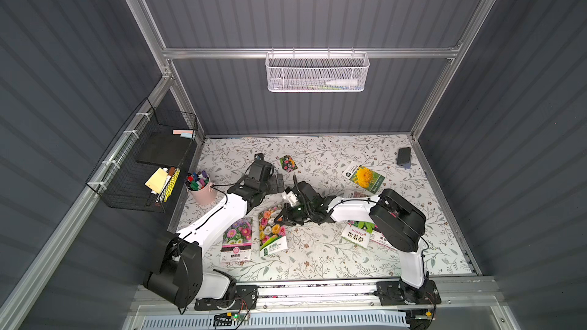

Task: Arrange the seed packets in a row
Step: Pick up the seed packet from the center of the board, then place the seed packet at the center of the board.

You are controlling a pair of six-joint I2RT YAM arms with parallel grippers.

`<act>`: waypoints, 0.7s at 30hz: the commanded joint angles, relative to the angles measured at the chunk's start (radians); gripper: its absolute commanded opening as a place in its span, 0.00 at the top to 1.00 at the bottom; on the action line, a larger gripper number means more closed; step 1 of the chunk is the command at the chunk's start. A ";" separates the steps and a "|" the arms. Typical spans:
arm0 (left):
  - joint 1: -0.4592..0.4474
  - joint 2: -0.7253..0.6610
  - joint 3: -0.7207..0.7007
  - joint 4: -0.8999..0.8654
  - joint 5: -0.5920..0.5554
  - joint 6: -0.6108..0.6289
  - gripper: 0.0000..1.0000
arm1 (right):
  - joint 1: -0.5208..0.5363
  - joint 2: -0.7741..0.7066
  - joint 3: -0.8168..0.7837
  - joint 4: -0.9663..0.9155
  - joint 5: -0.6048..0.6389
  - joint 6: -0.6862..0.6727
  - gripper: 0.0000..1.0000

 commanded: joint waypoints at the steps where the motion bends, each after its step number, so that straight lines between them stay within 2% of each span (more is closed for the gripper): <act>1: 0.013 -0.035 -0.023 -0.023 -0.032 0.027 0.00 | 0.015 0.031 0.031 0.025 0.034 0.039 1.00; 21: 0.034 -0.048 -0.056 -0.017 -0.016 -0.013 0.00 | 0.068 0.071 0.051 -0.026 0.102 0.092 1.00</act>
